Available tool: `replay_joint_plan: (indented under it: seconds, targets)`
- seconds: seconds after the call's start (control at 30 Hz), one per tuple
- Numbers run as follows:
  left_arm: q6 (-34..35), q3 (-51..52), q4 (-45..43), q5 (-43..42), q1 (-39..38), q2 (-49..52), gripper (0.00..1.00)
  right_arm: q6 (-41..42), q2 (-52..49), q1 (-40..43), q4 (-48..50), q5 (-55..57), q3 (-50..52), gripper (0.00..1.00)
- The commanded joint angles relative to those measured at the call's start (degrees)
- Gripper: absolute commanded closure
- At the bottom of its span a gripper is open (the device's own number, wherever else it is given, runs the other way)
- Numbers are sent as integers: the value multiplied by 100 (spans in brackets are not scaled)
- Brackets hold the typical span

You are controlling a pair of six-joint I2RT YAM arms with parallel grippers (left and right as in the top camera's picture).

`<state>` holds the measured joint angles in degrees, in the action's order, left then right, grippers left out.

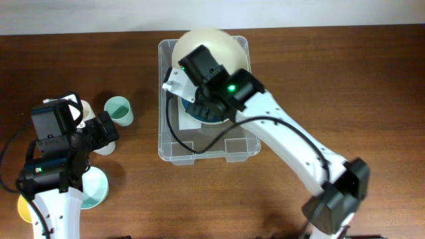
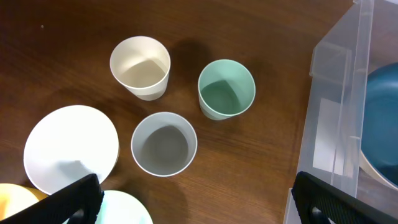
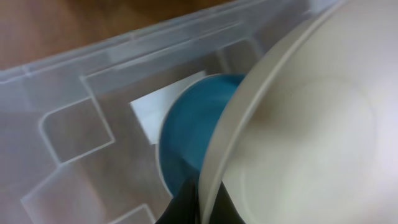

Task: Pack container
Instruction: 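Carry the cream bowl over the container and lower it onto the teal plate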

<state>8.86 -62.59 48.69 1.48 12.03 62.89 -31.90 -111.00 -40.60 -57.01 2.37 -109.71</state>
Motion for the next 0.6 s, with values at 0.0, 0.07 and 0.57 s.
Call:
replay_joint_plan:
  seconds: [0.0,0.07,0.57]
  targets:
    - [52,-101,7,-63,24,-37,1,-92,-378,17,-4,-223,4,96]
    - [52,-101,15,-63,24,-37,1,-92,-551,15,2,-223,4,96]
    - [52,-101,76,-63,24,-37,1,-90,-769,22,22,-153,2,76]
